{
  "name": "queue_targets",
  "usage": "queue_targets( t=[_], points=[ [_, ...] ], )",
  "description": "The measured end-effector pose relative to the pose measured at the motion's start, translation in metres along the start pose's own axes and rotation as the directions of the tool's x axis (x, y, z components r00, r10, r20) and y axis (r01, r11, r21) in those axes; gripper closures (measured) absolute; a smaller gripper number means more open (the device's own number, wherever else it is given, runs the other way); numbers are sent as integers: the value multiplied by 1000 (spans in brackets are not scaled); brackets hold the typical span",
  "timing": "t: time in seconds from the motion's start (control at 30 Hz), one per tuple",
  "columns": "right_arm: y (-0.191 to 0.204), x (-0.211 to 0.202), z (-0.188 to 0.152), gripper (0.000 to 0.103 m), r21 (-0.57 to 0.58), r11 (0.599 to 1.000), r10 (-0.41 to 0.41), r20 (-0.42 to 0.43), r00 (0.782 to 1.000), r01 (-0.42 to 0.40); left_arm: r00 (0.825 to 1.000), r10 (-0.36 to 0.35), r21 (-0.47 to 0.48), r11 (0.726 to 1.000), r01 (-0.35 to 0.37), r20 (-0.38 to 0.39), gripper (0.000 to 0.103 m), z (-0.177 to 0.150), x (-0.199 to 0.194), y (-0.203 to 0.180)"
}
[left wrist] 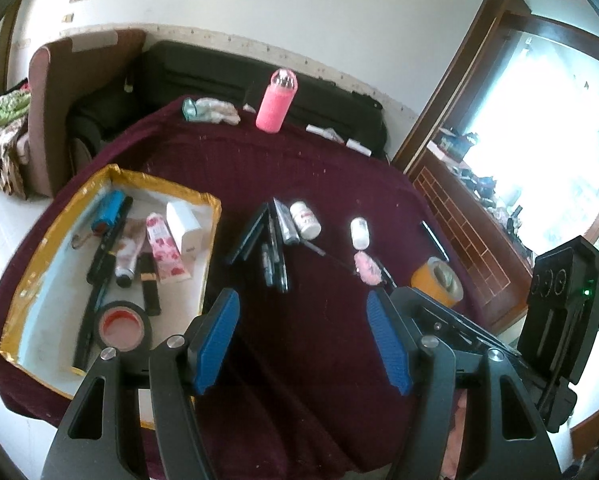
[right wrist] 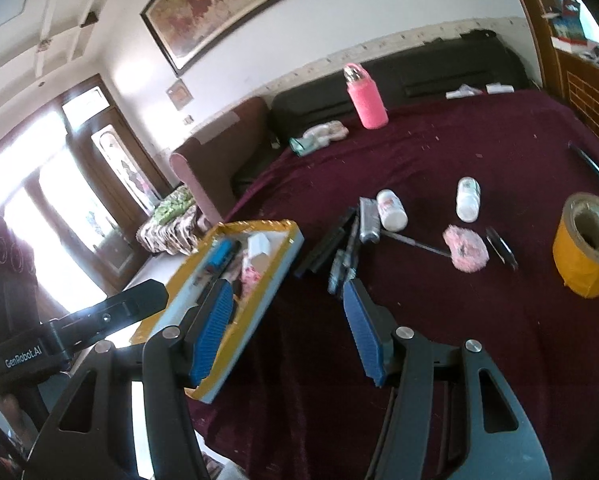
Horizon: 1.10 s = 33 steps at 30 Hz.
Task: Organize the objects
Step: 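Move both open tools back over the remaining items, then grasp pink fluffy pom with right tool while left tool grasps a clear pen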
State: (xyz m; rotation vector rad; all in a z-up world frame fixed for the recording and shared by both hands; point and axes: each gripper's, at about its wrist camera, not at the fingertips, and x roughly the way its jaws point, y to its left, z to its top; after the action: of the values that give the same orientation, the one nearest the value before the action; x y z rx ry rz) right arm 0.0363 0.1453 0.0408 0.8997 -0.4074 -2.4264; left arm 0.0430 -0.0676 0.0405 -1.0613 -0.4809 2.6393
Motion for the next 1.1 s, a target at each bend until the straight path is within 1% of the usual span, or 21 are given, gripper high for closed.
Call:
queue_targets(
  t=[0.17,0.23,0.43,0.63,0.7,0.87,0.9,1.03,1.1],
  points=[
    [-24,13,-5,46,21,999,-39,-51,998,40,998,-10,-10,1000,9,-63,43,2,31,3],
    [-35,18,-5,45,34,998,-52,-68,996,54,997,-3,-8,1000,3,-83,43,4,44,2],
    [-74,29,9,44,55,989,-136,-64,989,140,992,-2,1,1000,3,-123,43,15,74,-1],
    [-100,45,26,44,27,971,-237,-72,969,239,986,12,13,1000,-10,-164,43,20,104,-4],
    [-111,53,29,44,39,968,-244,-88,966,248,983,15,14,1000,-13,-181,43,21,113,-4],
    [-140,75,38,45,100,948,-288,-132,949,302,977,58,41,998,-51,-204,43,25,135,-6],
    [-144,79,39,45,106,944,-295,-143,945,311,975,65,51,997,-56,-213,44,25,141,-6],
    [-154,92,41,45,108,944,-295,-154,943,312,969,98,73,994,-83,-226,48,27,158,-5],
    [-157,95,40,45,116,946,-284,-160,945,304,961,120,71,992,-105,-248,58,28,167,-2]
  ],
)
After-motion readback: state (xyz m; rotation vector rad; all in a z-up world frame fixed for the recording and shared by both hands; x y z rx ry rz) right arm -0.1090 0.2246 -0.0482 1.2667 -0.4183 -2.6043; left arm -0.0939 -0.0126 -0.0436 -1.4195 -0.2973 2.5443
